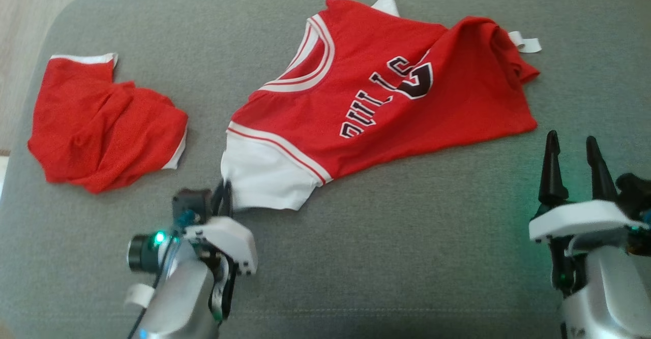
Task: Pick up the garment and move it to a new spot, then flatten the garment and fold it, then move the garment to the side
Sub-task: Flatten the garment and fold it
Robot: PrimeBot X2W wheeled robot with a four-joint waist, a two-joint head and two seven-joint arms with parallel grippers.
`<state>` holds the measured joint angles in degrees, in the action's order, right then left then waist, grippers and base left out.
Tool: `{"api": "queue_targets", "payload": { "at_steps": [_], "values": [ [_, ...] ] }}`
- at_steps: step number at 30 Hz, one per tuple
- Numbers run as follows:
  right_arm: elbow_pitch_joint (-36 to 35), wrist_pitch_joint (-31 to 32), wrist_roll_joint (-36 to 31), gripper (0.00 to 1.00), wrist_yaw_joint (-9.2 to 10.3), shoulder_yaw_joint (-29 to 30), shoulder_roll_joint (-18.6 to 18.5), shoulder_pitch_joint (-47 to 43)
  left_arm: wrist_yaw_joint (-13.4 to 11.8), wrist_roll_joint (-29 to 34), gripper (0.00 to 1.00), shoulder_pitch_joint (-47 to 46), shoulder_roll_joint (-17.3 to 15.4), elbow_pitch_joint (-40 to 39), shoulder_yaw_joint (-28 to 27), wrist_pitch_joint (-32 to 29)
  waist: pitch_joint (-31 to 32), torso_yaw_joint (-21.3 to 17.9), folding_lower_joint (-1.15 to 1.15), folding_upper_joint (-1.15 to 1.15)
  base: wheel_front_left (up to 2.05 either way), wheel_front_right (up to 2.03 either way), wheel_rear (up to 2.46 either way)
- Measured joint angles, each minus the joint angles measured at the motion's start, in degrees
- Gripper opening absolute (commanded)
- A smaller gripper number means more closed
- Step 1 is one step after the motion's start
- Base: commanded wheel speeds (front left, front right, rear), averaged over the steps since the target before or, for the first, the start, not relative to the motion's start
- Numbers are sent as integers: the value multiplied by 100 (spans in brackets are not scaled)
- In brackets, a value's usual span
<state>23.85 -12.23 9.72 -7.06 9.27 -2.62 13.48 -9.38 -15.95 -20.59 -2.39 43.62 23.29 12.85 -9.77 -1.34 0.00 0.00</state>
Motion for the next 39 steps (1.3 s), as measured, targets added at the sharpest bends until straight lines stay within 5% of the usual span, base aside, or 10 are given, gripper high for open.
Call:
{"api": "queue_targets", "payload": {
  "at_steps": [11,25,26,27,34,39],
  "values": [
    [2336,363,-259,100,0,879,-5,1600,-80,99,0,-87,5,-1631,-157,140,-239,411,0,0,0,0,0],
    [4085,282,-1519,100,0,1971,-42,2723,-71,176,0,9,5,-1956,-116,143,-416,540,0,0,0,0,0],
    [4140,261,-1583,35,0,2011,-43,2750,-71,176,0,9,5,-1960,-120,143,-418,531,0,0,0,0,0],
    [4195,240,-1637,0,0,2028,-49,2785,-71,177,0,8,5,-1967,-127,143,-419,518,0,0,0,0,0],
    [4389,77,-1882,0,0,1927,-57,2964,-70,183,0,8,8,-2204,-308,143,-320,390,0,0,0,0,0],
    [4666,-41,-1533,0,0,1263,-63,3373,38,29,0,-19,9,-2637,-617,144,-89,278,0,0,0,0,0]
  ]
}}
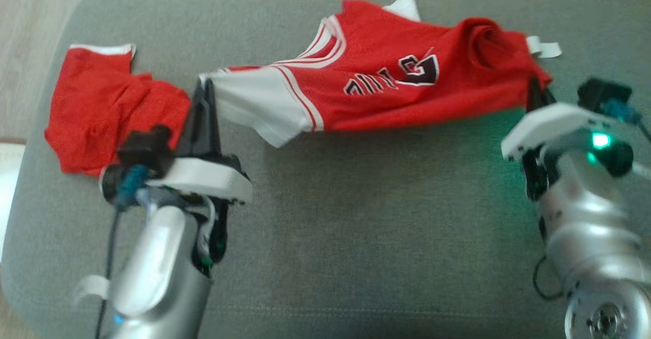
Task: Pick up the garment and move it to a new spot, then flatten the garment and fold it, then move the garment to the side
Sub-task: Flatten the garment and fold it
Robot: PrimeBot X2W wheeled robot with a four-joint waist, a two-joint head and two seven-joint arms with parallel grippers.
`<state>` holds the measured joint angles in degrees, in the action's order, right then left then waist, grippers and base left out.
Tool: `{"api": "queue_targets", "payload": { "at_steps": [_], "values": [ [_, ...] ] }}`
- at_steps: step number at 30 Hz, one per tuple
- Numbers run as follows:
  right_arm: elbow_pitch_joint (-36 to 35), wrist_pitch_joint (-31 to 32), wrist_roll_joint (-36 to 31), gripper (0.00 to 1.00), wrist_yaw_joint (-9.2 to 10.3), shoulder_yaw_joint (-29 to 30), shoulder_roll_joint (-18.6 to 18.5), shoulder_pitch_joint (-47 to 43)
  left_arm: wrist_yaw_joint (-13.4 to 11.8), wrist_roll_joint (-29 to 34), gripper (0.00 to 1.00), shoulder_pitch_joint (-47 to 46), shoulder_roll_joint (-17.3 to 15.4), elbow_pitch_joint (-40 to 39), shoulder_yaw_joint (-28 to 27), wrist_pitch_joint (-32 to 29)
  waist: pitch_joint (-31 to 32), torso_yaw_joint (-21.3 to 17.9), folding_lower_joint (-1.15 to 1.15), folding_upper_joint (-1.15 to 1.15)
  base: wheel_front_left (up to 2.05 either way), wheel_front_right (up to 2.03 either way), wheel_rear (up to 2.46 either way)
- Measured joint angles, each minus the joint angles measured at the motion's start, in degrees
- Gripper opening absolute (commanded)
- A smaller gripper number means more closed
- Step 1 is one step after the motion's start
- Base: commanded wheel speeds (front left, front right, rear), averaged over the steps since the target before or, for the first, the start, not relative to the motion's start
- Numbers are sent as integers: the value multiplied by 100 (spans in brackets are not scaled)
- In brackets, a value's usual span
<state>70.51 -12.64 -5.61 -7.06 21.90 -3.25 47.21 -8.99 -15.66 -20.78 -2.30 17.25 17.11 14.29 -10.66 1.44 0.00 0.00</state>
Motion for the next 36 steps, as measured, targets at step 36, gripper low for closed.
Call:
{"api": "queue_targets", "payload": {
  "at_steps": [36],
  "values": [
    [-6041,3014,3292,0,0,-1182,-13,-1369,-470,-1679,0,-1371,-56,-2434,-727,-1405,1522,-536,0,0,0,0,0]
  ]
}}
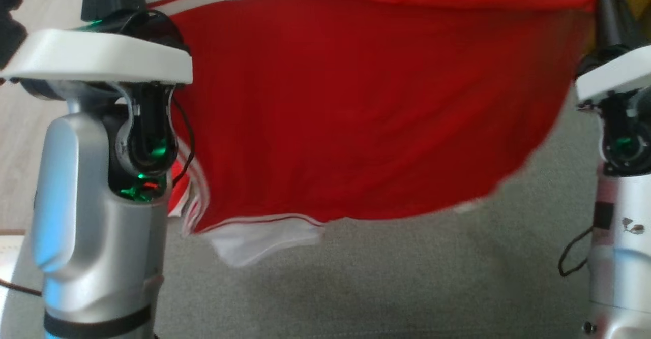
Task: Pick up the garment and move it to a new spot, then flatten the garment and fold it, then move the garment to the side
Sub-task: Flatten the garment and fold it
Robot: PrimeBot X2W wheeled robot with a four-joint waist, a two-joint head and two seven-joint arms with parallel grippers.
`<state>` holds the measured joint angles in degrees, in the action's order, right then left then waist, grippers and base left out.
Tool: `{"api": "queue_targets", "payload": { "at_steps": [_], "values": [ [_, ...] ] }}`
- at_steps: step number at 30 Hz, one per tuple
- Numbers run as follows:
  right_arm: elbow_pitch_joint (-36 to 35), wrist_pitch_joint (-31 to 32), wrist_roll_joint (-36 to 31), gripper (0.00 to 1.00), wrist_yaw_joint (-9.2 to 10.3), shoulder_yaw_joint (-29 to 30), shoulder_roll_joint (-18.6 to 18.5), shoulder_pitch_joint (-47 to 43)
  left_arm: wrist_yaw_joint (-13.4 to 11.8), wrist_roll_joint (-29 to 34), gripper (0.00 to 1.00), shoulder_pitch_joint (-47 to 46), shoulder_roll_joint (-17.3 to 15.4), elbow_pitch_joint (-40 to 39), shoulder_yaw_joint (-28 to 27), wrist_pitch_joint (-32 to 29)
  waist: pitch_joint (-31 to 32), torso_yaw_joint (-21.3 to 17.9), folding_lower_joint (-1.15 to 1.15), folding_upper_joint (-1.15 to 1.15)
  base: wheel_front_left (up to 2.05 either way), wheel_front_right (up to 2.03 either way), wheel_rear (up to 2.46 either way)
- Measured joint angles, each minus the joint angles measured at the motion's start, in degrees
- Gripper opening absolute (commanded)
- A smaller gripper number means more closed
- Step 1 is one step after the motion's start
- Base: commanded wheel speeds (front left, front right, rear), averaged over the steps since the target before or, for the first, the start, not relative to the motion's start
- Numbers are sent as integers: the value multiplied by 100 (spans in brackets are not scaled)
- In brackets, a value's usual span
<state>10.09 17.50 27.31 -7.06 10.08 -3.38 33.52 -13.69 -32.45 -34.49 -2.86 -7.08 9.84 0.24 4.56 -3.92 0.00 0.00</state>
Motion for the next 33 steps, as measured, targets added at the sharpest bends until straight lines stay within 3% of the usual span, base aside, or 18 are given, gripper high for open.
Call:
{"api": "queue_targets", "payload": {
  "at_steps": [4,9,13,18,21,27,33],
  "values": [
    [140,97,-20,0,0,9,1,121,19,-8,0,-170,-88,281,3,-145,-180,-62,0,0,0,0,0],
    [1129,-97,-59,0,0,-127,0,1222,334,98,0,-1178,-390,1289,25,-202,-661,-170,0,0,0,0,0],
    [2308,-772,-138,0,0,-266,-4,2709,641,136,0,-2525,-443,2431,29,-45,-1205,-234,0,0,0,0,0],
    [3831,-1989,-352,0,0,-267,-30,4075,690,339,0,-3958,-434,3927,-110,727,-1822,-233,0,0,0,0,0],
    [4469,-2707,-301,0,0,-407,-32,4607,809,347,0,-4468,-393,4411,-207,1211,-2085,-190,1,0,0,0,0],
    [4960,-3188,12,0,0,-693,-41,5050,1249,424,0,-4966,-270,4674,-297,1452,-2428,-29,1,0,0,0,0],
    [5270,-3219,-119,0,0,-565,-43,4616,1597,634,0,-4310,-129,4897,-205,1455,-2754,154,1,0,0,0,0]
  ]
}}
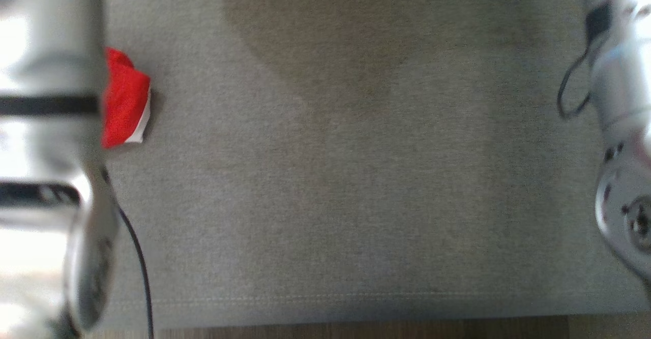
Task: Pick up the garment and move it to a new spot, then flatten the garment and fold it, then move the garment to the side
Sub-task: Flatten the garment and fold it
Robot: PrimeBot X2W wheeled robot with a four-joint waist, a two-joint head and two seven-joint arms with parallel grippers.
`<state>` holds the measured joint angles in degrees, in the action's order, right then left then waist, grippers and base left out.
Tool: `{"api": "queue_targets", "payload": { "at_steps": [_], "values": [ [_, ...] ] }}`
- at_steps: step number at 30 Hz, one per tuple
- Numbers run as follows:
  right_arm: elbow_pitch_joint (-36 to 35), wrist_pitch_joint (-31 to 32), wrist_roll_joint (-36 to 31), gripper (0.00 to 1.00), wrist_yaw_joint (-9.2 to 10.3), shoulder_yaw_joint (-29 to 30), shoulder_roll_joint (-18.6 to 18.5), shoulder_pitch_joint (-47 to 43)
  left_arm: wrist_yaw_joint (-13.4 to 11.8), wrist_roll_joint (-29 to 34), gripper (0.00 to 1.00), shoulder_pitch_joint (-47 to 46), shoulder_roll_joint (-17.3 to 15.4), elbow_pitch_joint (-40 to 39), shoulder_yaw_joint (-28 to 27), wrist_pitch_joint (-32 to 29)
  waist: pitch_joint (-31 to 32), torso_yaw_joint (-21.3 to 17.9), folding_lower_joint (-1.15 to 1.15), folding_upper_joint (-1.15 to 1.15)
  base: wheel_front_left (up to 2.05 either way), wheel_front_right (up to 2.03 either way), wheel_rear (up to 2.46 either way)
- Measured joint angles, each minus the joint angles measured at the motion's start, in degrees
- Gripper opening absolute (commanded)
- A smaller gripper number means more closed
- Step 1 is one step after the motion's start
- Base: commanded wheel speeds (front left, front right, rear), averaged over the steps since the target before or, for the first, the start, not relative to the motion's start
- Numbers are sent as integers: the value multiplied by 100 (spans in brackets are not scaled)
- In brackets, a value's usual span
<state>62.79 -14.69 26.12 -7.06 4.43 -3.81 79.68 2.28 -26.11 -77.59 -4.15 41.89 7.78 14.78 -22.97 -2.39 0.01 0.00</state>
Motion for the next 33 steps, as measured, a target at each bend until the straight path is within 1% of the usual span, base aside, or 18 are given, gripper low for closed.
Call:
{"api": "queue_targets", "payload": {
  "at_steps": [4,8,10,14,18,21,24,28,31,32,33],
  "values": [
    [485,0,-335,0,0,152,-31,-641,130,90,0,933,59,226,57,-5,-97,151,0,0,0,0,0],
    [1021,73,-512,0,0,149,-80,-1185,265,179,0,1764,42,456,81,-7,17,232,0,0,0,0,0],
    [1101,186,-569,0,0,118,-158,-1355,339,254,0,2068,35,506,145,-7,115,249,0,0,0,0,0],
    [1154,589,-783,0,0,-137,-263,-1693,434,293,0,2682,-22,621,335,-7,382,250,0,0,0,0,0],
    [1205,989,-993,0,0,-446,-298,-2186,480,292,0,3380,-132,680,539,-7,701,237,-1,-1,0,0,0],
    [1213,1178,-1106,0,0,-706,-378,-2541,485,263,0,3829,-207,670,735,-69,943,230,-1,-1,0,0,0],
    [1217,1292,-1157,0,0,-934,-434,-2795,487,149,0,4242,-334,534,992,-241,1179,223,-1,0,0,0,0],
    [1213,1535,-1156,0,-1,-1262,-476,-3085,487,-77,0,4826,-597,115,1438,-557,1453,228,-1,-1,0,0,0],
    [1205,1750,-1155,0,-1,-1548,-575,-3344,487,-282,0,5245,-804,-276,1793,-866,1627,247,-1,-1,0,0,0],
    [1205,1750,-1155,0,-1,-1548,-575,-3344,487,-282,0,5245,-804,-276,1793,-866,1627,247,-1,-1,0,0,0],
    [1202,1823,-1148,0,-1,-1634,-604,-3423,487,-357,0,5386,-878,-415,1894,-948,1679,252,-1,-1,0,0,0]
  ]
}}
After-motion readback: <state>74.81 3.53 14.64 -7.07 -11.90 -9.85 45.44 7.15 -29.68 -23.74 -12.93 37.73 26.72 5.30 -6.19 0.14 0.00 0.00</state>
